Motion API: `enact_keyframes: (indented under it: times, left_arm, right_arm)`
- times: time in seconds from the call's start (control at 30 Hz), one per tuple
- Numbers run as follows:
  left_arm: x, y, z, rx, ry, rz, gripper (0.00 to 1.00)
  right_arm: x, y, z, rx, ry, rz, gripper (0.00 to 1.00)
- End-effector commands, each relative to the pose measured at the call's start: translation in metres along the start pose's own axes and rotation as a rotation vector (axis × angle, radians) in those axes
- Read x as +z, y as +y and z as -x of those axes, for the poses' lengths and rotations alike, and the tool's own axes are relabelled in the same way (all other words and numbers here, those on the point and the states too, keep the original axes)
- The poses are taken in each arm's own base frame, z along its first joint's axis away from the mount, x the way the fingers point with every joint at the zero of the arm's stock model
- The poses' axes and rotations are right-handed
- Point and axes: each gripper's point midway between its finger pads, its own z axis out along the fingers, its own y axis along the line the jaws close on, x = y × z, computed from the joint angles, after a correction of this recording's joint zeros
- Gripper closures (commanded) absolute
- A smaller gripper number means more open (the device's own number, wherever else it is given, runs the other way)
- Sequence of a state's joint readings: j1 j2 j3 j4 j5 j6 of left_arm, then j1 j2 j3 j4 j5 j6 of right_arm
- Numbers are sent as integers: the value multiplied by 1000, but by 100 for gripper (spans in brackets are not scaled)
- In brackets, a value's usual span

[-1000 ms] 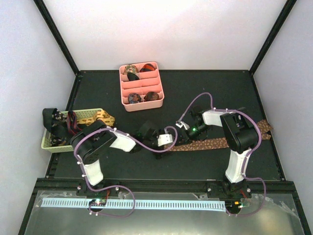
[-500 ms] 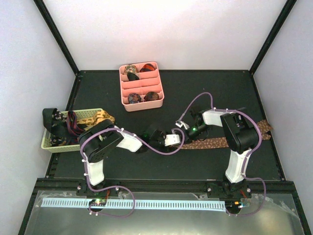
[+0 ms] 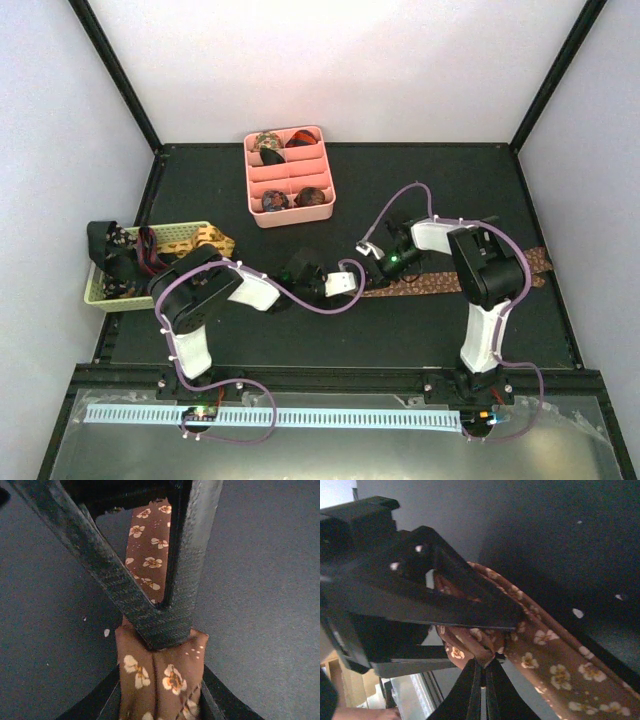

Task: Roll the ties
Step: Roll the tie at the center of the board.

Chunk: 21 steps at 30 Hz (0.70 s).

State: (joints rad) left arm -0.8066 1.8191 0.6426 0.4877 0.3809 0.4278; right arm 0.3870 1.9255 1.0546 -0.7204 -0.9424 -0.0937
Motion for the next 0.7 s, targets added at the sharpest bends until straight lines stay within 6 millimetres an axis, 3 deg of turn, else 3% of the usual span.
enact_keyframes:
  times: [0.0, 0.17, 0.33, 0.57, 0.67]
  left_arm:
    - [-3, -20, -28, -5, 66, -83, 71]
    - [-6, -17, -23, -26, 39, -82, 64]
    - [-19, -11, -10, -99, -43, -63, 45]
    - [-16, -9, 6, -90, -103, -72, 19]
    - [-6, -5, 12, -103, -97, -77, 18]
  right_arm:
    - [4, -23, -1, 8, 30, -79, 98]
    - [7, -39, 2, 26, 33, -124, 98]
    - [8, -42, -1, 37, 44, -127, 98]
    - [5, -25, 4, 16, 32, -62, 98]
    - [2, -15, 9, 6, 15, -31, 98]
